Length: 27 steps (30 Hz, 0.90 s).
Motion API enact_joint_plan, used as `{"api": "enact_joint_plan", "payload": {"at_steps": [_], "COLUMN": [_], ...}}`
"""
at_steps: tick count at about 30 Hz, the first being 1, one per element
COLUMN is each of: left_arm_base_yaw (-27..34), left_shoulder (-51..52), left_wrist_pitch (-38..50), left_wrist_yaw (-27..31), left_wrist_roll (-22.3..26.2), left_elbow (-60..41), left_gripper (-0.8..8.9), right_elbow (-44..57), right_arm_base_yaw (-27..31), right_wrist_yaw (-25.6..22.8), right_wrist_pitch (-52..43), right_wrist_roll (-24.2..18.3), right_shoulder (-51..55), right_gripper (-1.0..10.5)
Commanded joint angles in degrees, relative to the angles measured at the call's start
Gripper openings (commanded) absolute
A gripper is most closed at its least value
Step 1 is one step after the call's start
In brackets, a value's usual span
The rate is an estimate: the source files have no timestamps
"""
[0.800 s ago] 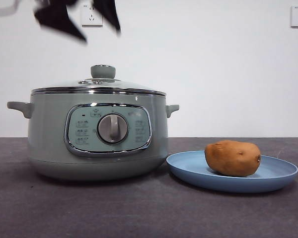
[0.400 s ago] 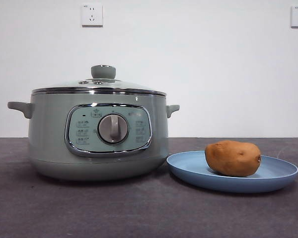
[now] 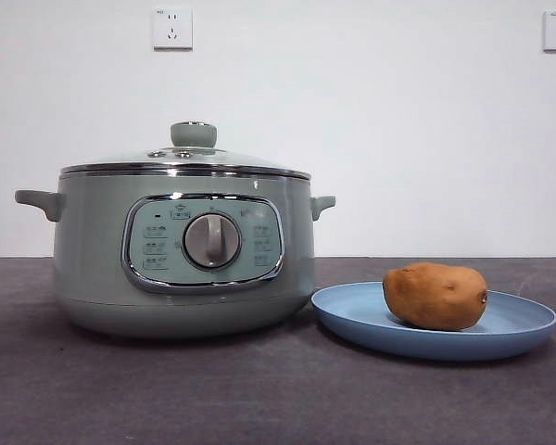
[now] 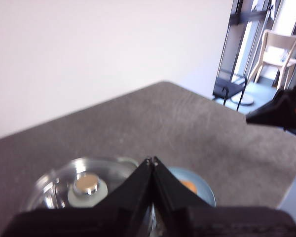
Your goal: Take the potato out from the steamer,put the potato on the plate,close the lid
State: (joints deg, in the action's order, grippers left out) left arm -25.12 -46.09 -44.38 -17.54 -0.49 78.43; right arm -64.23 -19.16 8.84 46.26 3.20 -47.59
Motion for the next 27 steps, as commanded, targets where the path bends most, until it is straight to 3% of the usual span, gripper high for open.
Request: {"api": "enact_joint_plan", "payload": {"at_steps": [1, 16, 22, 27], "left_arm_base_yaw": [0.00, -0.26, 1.68, 4.90], "left_shoulder": [-0.35, -6.23, -3.91, 1.99], "left_wrist_pitch": [-2.97, -5.97, -6.29, 1.81], "left_wrist_yaw": [-0.15, 0.35, 2.91, 1.73], "left_wrist_roll": [-0.39, -0.39, 2.82, 2.27], "left_elbow": [-0.35, -0.35, -0.94, -10.03], "left_gripper": [-0.03, -0.03, -0.03, -0.03], "right_elbow": [0.31, 0.31, 0.31, 0.31], "right_arm_base_yaw": [-0.02, -0.02, 0.00, 0.00], "right_wrist_yaw": [-0.15, -0.17, -0.20, -0.17], "right_wrist_pitch": [-0.33, -0.33, -0.31, -0.31], "right_wrist_roll": [0.85, 0.83, 0.83, 0.83], "right_shoulder": [0.04, 0.02, 0.04, 0.02], "right_gripper": [0.0, 0.0, 0.0, 0.0]}}
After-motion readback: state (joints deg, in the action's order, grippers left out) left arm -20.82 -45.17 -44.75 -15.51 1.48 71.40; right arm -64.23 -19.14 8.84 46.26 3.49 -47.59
